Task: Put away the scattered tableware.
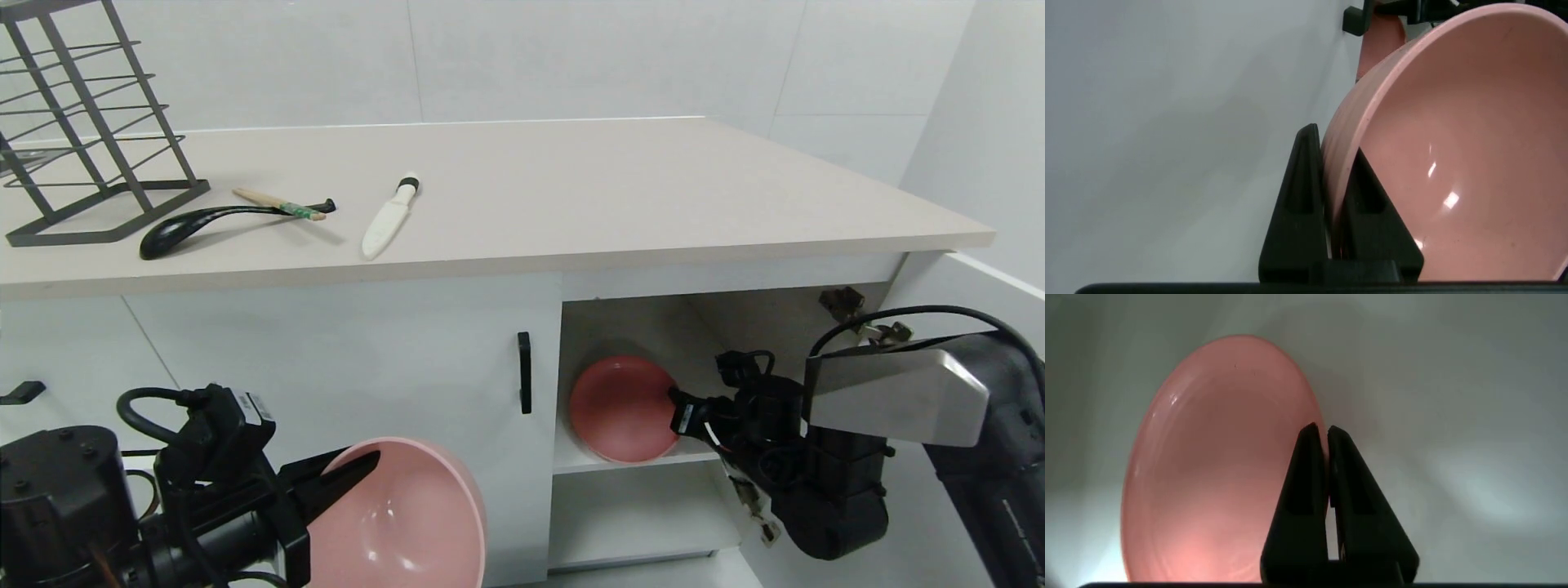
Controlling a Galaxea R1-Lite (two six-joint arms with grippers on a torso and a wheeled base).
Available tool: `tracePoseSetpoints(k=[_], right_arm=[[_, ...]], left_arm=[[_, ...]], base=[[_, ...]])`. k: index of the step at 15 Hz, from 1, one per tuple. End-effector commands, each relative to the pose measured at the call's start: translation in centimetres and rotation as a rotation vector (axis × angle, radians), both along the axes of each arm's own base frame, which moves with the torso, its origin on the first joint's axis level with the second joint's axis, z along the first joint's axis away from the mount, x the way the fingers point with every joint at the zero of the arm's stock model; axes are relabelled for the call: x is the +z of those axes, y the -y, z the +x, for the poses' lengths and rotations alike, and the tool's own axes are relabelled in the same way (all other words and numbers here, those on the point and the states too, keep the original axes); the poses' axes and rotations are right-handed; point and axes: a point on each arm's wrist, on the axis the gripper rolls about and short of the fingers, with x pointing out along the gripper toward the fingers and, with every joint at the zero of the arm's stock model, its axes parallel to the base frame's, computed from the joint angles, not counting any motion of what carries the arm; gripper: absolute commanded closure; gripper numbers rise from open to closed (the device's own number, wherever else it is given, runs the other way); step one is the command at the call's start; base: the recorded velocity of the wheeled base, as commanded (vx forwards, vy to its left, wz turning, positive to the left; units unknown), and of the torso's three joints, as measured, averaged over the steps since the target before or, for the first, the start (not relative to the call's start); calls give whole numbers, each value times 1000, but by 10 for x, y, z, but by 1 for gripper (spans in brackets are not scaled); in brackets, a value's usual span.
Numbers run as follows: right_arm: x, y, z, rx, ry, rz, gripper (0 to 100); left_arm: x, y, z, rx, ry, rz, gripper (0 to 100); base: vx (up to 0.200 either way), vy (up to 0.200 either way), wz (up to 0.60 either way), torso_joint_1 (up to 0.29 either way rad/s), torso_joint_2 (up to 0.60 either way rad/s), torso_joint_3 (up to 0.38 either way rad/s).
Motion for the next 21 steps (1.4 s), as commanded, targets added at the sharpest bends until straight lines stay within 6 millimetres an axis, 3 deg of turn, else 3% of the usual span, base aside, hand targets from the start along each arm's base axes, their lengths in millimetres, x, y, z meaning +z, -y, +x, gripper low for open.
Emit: tracePoseSetpoints(k=[1, 3, 4, 9, 10, 11, 12, 14, 16, 19, 21], right_arm=[[-6, -3, 8, 0, 17, 6, 100], [-6, -4, 15, -2, 39, 14, 100], [-7, -3, 16, -5, 42, 15, 0], [0, 1, 20, -72, 82, -54, 0], [40, 0, 8, -77, 137, -54, 0], [63, -3, -14, -58, 140, -61, 0], [84, -1, -51, -32, 118, -115, 0], [108, 8, -116, 30, 72, -174, 0], [126, 11, -152, 83, 90, -174, 0], [141, 11, -166, 104, 150, -155, 0], [147, 10, -169, 83, 173, -138, 0]], left_arm=[[1, 0, 0, 1, 3, -1, 100], [0, 0, 0, 1, 1, -1, 100], [0, 0, 0, 1, 1, -1, 100], [1, 0, 0, -1, 4, -2, 100], [2, 0, -1, -1, 12, -4, 100], [4, 0, -3, -6, 22, -8, 100], [7, 3, -6, -31, 38, -15, 100], [10, 8, -11, -73, 58, -27, 100], [9, 16, -15, -124, 52, -25, 100], [12, 26, -16, -188, 78, -22, 100], [13, 38, -7, -234, 185, 66, 100]], base=[[0, 0, 0, 0, 0, 0], [0, 0, 0, 0, 0, 0], [0, 0, 0, 0, 0, 0], [0, 0, 0, 0, 0, 0], [0, 0, 0, 0, 0, 0], [0, 0, 0, 0, 0, 0], [0, 0, 0, 0, 0, 0], [0, 0, 0, 0, 0, 0], [0, 0, 0, 0, 0, 0], [0, 0, 0, 0, 0, 0], [0, 0, 0, 0, 0, 0]])
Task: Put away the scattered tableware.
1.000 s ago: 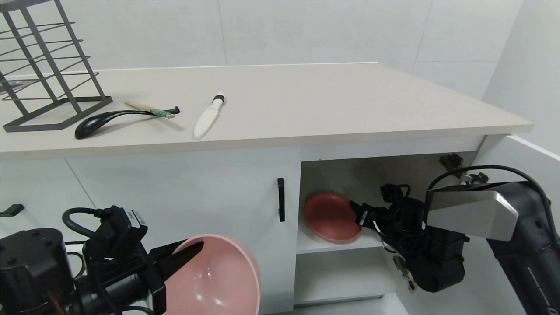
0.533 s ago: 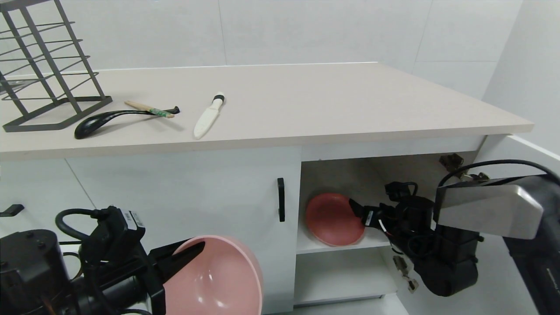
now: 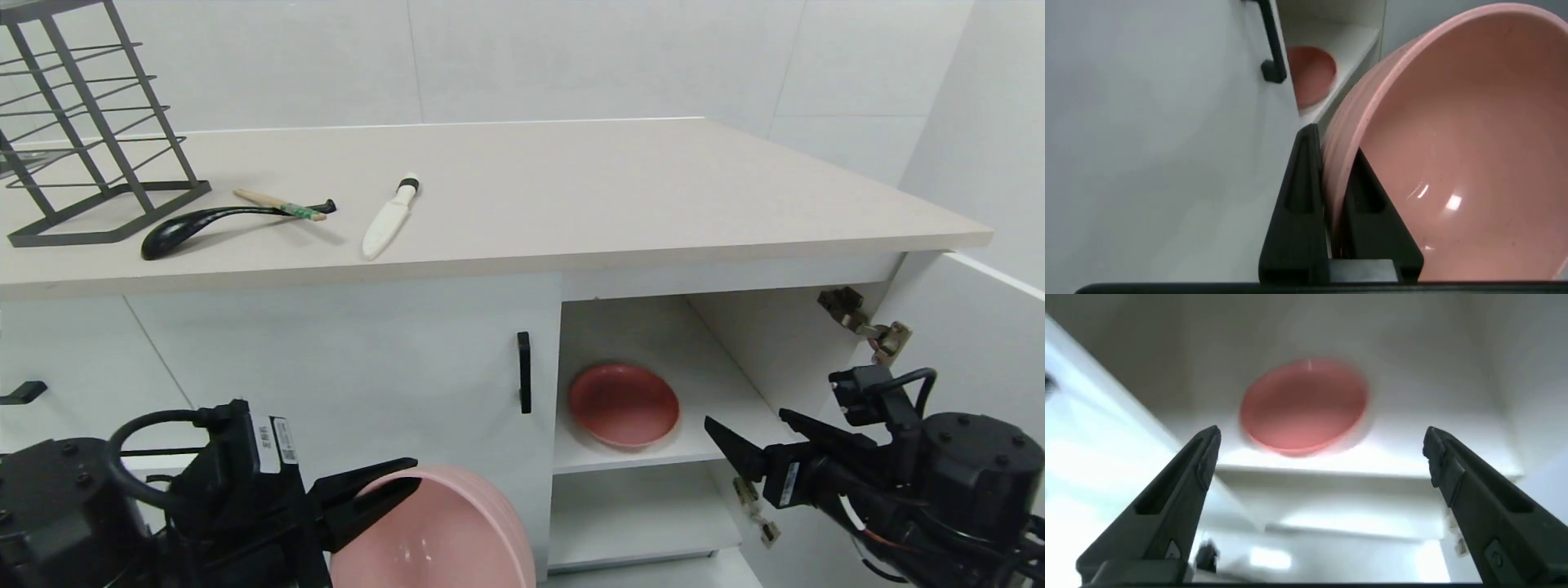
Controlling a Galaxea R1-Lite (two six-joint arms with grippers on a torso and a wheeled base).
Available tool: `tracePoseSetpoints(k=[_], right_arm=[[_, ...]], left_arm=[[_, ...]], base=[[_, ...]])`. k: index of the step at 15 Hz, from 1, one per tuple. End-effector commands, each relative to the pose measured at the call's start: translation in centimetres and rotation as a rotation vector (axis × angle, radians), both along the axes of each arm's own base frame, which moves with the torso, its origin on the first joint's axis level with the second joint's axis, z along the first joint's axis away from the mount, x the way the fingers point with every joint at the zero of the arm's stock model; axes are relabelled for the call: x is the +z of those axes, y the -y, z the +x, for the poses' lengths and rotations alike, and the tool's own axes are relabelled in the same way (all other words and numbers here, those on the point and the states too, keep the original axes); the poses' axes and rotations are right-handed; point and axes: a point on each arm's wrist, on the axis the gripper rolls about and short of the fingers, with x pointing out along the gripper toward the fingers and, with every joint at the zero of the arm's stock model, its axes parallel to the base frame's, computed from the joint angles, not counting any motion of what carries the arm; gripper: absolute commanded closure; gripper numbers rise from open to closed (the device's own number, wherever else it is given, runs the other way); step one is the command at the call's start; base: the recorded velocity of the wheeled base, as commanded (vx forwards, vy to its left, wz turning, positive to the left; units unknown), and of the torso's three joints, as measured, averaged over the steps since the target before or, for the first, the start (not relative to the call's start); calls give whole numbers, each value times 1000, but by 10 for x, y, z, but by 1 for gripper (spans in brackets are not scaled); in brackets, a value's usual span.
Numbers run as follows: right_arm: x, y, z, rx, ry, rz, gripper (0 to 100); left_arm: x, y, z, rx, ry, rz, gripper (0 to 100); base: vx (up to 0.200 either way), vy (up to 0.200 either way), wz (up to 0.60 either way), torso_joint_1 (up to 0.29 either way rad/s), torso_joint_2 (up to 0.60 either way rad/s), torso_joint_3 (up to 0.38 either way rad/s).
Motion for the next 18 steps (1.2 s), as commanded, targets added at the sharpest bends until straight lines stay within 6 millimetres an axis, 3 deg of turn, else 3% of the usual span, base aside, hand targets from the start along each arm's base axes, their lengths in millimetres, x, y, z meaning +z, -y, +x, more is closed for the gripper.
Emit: tracePoseSetpoints(k=[1, 4, 5, 7, 11, 18], right_arm=[[17, 0, -11, -6, 71, 30, 0], [17, -5, -14, -14, 75, 23, 0], [16, -10, -17, -26, 75, 15, 0], [16, -15, -20, -34, 74, 28, 0], [19, -13, -21, -42, 88, 27, 0], [28, -6, -21, -65, 136, 12, 0]], left_arm=[[-1, 17, 11, -45, 69, 57, 100], [0, 43, 19, -24, 90, 68, 100], [3, 67, 26, -5, 118, 60, 100], [-2, 88, 24, -15, 100, 58, 100], [-27, 123, 18, -51, 68, 67, 100], [-75, 167, 59, 148, 124, 63, 100]], base=[[0, 0, 0, 0, 0, 0], [0, 0, 0, 0, 0, 0], [0, 0, 0, 0, 0, 0], [0, 0, 0, 0, 0, 0], [0, 0, 0, 0, 0, 0], [0, 0, 0, 0, 0, 0]])
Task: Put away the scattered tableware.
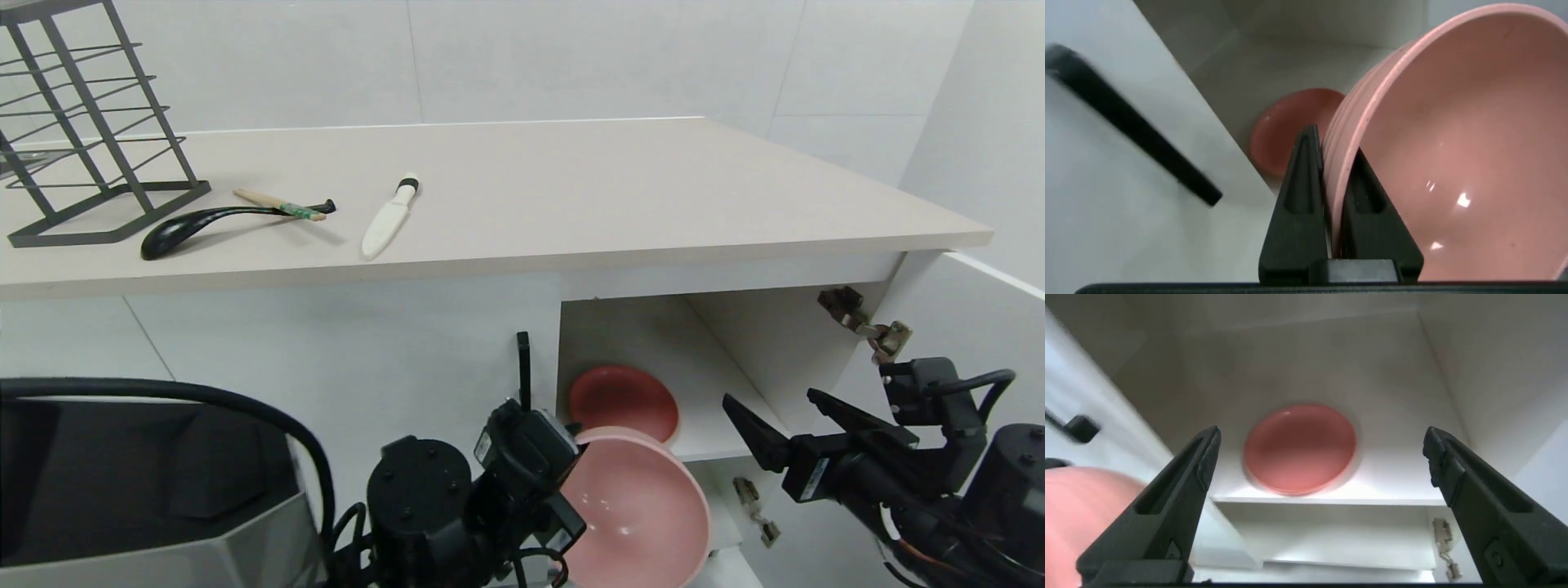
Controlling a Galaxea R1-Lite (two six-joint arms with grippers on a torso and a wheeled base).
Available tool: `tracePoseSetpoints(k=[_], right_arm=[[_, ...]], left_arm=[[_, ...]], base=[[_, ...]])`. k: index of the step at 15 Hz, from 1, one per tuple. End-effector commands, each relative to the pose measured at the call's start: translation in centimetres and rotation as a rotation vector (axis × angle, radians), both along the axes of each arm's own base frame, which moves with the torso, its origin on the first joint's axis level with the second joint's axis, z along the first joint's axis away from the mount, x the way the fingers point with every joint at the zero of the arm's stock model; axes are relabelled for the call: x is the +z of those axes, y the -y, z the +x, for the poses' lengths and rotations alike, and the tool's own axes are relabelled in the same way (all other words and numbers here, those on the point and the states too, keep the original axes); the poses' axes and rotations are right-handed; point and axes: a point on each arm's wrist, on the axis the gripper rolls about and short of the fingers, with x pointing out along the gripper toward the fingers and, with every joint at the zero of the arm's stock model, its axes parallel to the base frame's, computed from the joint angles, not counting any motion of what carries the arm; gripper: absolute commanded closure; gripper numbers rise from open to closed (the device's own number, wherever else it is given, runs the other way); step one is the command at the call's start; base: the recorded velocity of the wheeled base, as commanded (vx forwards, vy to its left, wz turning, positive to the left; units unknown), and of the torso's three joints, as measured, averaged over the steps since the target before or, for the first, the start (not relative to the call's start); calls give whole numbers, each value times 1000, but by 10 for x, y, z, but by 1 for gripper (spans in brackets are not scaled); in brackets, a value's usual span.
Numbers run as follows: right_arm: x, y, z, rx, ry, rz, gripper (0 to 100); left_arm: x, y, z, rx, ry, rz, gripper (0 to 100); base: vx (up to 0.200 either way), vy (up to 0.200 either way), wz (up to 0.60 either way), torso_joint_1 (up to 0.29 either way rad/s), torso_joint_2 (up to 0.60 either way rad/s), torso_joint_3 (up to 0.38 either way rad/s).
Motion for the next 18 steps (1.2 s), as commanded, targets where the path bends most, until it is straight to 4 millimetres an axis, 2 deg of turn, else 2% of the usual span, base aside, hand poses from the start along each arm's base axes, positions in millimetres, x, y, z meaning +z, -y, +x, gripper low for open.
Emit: tracePoseSetpoints(k=[1, 7, 10, 13, 18], right_arm=[[1, 2, 0, -8, 6, 4, 0], [1, 1, 0, -4, 4, 5, 0], [0, 0, 0, 1, 2, 3, 0], [-6, -2, 3, -2, -27, -13, 0], [-8, -4, 9, -12, -31, -8, 0]], left_arm=[[-27, 19, 15, 26, -12, 25, 100], [-32, 59, 50, 78, 68, -81, 100], [-23, 72, 67, 90, 144, -119, 100], [-9, 80, 73, 92, 175, -185, 100], [13, 79, 70, 88, 169, -270, 100]], base=[[0, 0, 0, 0, 0, 0], [0, 0, 0, 0, 0, 0], [0, 0, 0, 0, 0, 0], [0, 0, 0, 0, 0, 0], [0, 0, 0, 0, 0, 0]])
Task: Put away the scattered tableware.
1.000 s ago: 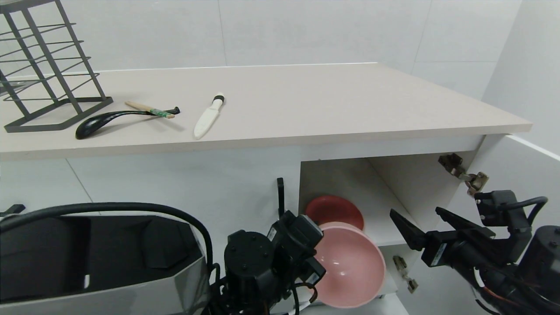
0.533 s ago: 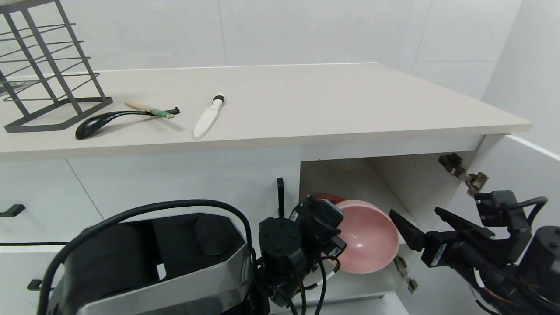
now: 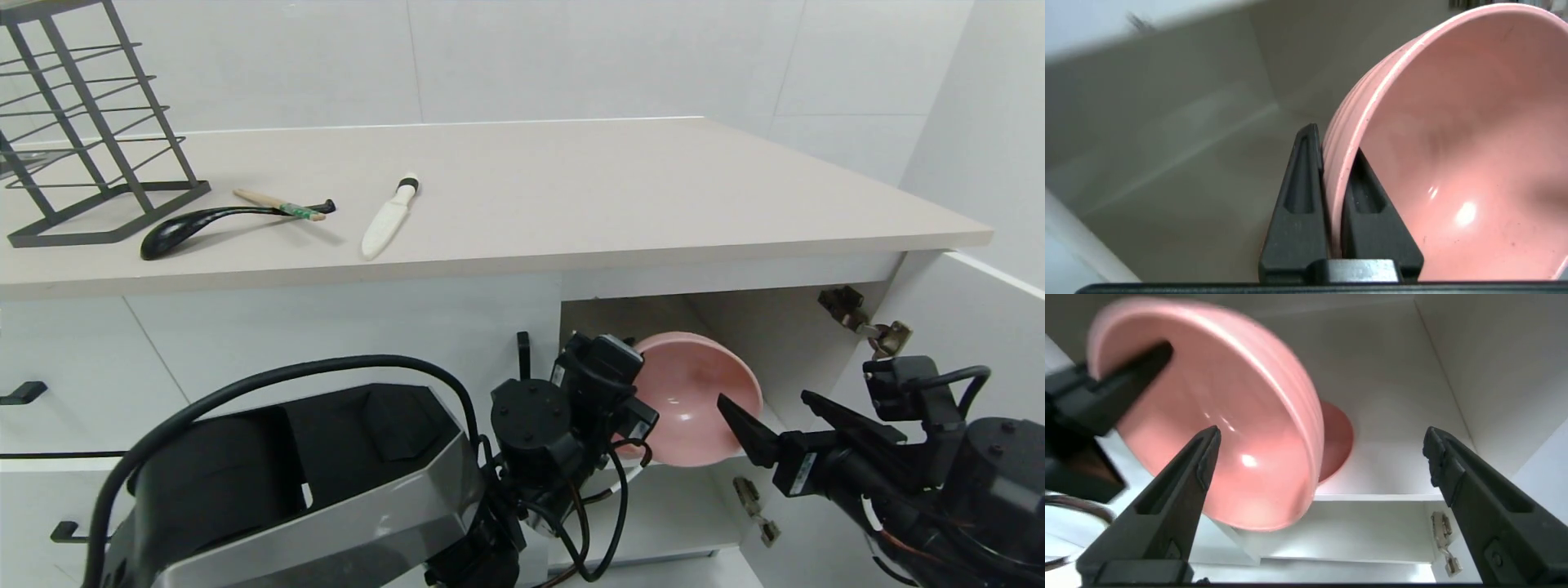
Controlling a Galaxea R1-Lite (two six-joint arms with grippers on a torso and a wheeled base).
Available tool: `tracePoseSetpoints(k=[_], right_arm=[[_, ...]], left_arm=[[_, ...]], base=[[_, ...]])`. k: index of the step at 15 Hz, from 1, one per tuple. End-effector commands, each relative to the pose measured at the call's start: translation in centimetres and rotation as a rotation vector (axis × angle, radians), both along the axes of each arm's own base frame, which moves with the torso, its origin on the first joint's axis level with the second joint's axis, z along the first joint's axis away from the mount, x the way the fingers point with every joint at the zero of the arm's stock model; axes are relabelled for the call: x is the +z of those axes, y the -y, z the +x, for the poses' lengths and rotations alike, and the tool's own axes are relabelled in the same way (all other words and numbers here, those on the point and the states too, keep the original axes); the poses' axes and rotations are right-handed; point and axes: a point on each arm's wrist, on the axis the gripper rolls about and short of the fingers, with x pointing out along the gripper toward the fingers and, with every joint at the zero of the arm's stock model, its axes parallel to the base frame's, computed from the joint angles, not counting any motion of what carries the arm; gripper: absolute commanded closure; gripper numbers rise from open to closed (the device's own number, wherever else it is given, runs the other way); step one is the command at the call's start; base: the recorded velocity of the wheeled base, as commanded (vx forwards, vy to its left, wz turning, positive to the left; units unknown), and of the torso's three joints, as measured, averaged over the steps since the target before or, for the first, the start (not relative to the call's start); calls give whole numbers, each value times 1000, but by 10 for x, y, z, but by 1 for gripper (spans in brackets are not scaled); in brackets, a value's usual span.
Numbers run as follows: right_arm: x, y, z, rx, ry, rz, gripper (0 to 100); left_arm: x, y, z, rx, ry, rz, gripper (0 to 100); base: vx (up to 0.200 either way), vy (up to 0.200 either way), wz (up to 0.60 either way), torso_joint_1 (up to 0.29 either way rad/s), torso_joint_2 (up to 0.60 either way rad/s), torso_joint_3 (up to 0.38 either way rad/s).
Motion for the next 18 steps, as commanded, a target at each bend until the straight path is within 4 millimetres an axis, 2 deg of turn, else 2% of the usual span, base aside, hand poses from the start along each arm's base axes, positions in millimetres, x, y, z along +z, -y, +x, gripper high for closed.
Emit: tracePoseSetpoints(k=[1, 3, 7, 12, 13, 18], right_arm=[[-1, 0, 1, -3, -5, -2, 0], [2, 0, 6, -17, 13, 11, 0], [3, 0, 7, -21, 18, 16, 0], [3, -1, 7, -14, 18, 18, 0], [3, -1, 6, -13, 17, 18, 100], [2, -5, 4, 7, 16, 17, 100]], left_arm=[[16, -2, -2, -5, 12, -43, 100], [22, -4, -4, -18, -16, -93, 100], [16, -4, -9, -39, -60, -102, 100], [17, -3, -9, -43, -58, -105, 100], [17, -3, -10, -44, -58, -105, 100], [17, 1, -15, -58, -58, -104, 100]], base=[[0, 0, 0, 0, 0, 0], [0, 0, 0, 0, 0, 0], [0, 0, 0, 0, 0, 0], [0, 0, 0, 0, 0, 0], [0, 0, 0, 0, 0, 0], [0, 0, 0, 0, 0, 0]])
